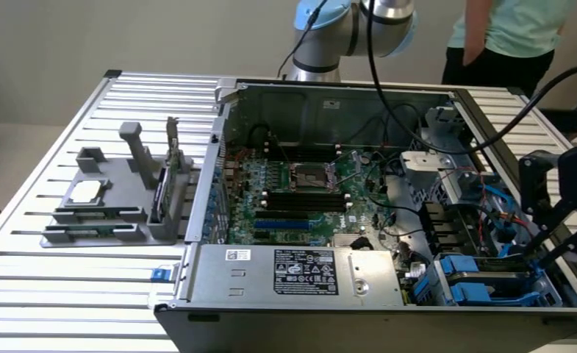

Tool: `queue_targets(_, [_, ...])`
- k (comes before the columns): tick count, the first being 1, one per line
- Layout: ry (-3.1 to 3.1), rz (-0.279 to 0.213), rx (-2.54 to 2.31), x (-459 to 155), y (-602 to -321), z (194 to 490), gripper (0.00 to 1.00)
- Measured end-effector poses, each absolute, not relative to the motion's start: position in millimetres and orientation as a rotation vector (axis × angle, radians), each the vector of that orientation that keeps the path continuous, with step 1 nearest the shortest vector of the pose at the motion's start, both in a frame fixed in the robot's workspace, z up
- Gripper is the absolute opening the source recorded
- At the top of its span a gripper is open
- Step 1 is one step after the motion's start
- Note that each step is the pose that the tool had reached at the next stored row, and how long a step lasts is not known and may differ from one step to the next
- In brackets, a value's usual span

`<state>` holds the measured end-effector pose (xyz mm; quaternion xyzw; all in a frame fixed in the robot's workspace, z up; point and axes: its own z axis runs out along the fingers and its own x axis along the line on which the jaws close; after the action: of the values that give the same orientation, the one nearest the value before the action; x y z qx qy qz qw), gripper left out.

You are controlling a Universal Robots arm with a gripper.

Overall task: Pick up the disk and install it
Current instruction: 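Insert the first disk wire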

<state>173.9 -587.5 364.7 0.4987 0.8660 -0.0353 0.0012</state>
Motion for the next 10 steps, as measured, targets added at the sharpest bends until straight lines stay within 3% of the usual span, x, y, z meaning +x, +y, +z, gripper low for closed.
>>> queue_targets(10, [2.651,-0.103,1.7,173.9,-588.1,361.0,0.24])
